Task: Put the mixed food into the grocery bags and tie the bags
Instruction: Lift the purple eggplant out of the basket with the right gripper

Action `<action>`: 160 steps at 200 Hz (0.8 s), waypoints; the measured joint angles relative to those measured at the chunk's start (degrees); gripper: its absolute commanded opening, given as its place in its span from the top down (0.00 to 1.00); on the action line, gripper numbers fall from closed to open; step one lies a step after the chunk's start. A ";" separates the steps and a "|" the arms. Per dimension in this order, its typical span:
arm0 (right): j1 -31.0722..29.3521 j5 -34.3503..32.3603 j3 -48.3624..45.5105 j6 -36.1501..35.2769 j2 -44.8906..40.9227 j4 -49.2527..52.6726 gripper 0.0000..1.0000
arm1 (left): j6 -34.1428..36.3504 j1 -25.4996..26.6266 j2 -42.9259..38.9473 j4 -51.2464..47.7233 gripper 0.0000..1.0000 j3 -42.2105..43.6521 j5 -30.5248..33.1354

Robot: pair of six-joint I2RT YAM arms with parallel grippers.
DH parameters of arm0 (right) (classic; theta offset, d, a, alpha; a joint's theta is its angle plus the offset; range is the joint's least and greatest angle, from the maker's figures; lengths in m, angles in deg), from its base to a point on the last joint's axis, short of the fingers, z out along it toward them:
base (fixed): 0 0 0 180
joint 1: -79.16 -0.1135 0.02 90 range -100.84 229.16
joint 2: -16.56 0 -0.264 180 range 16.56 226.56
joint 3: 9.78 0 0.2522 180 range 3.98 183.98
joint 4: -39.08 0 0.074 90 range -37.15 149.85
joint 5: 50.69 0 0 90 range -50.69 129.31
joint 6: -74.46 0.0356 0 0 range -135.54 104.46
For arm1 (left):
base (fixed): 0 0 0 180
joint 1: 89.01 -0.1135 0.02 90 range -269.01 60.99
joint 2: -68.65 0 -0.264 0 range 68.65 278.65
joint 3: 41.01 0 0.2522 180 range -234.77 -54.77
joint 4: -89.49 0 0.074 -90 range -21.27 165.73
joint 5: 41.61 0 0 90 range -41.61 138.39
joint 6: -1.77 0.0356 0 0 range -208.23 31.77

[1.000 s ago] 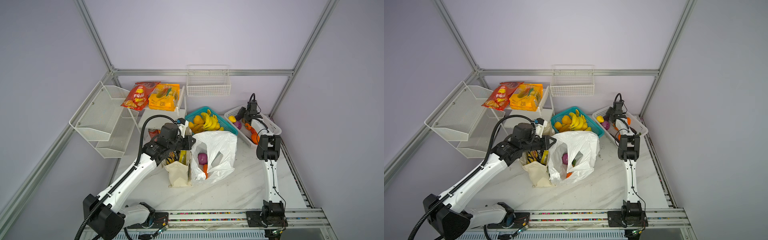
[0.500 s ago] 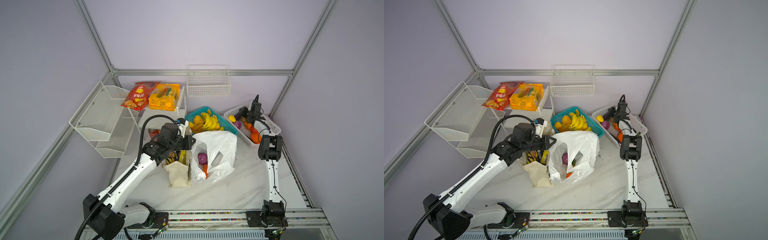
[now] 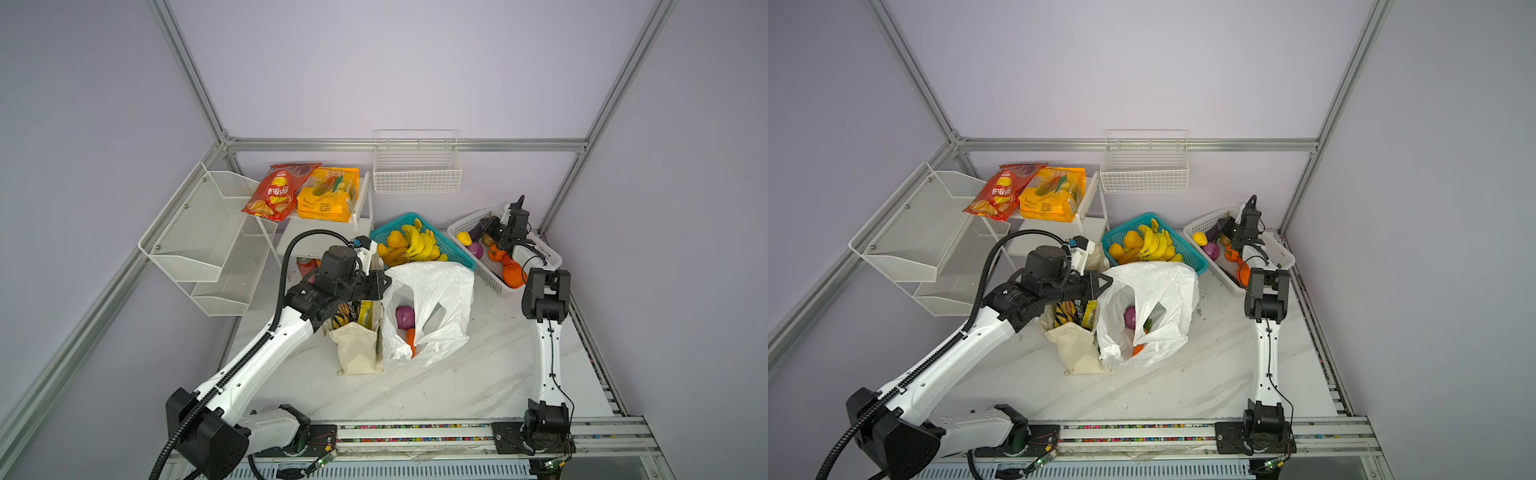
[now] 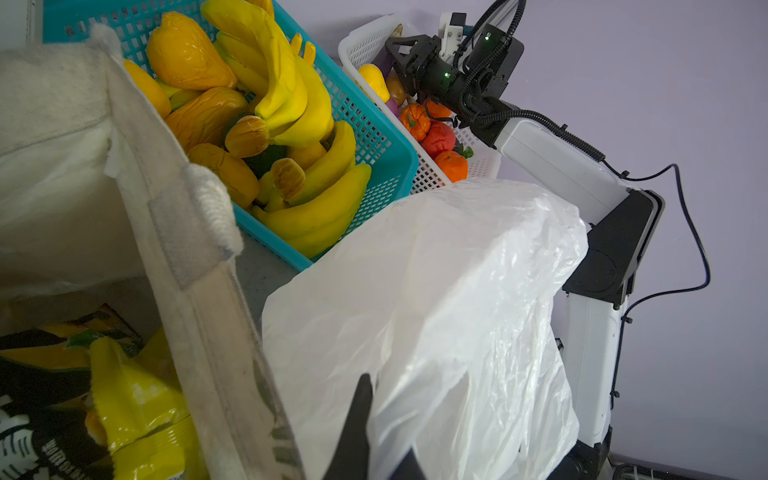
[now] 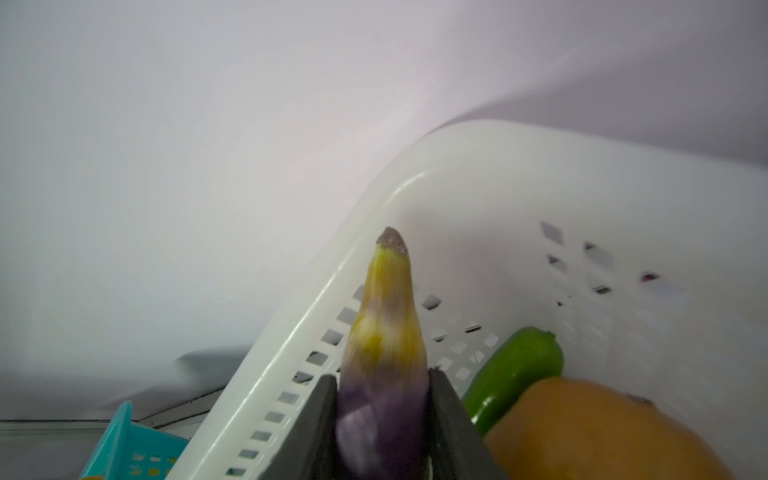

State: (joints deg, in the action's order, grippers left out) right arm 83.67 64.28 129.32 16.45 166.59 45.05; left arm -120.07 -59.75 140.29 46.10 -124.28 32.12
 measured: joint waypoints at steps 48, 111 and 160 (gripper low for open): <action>1.31 -0.63 -10.19 0.90 -9.07 -2.40 0.80 | 0.00 0.00 0.00 0.20 1.00 0.00 -0.02; 1.70 -8.24 -21.86 0.07 -25.49 -8.22 0.82 | 0.11 0.00 0.00 1.01 1.00 0.00 -0.37; 1.05 -15.37 -38.12 -1.57 -40.81 -13.75 0.82 | 0.04 0.00 0.00 2.14 1.00 0.00 -1.38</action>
State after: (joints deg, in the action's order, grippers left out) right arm 84.72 48.92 91.20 14.88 125.79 31.31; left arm -120.02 -59.75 140.29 48.24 -124.28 30.74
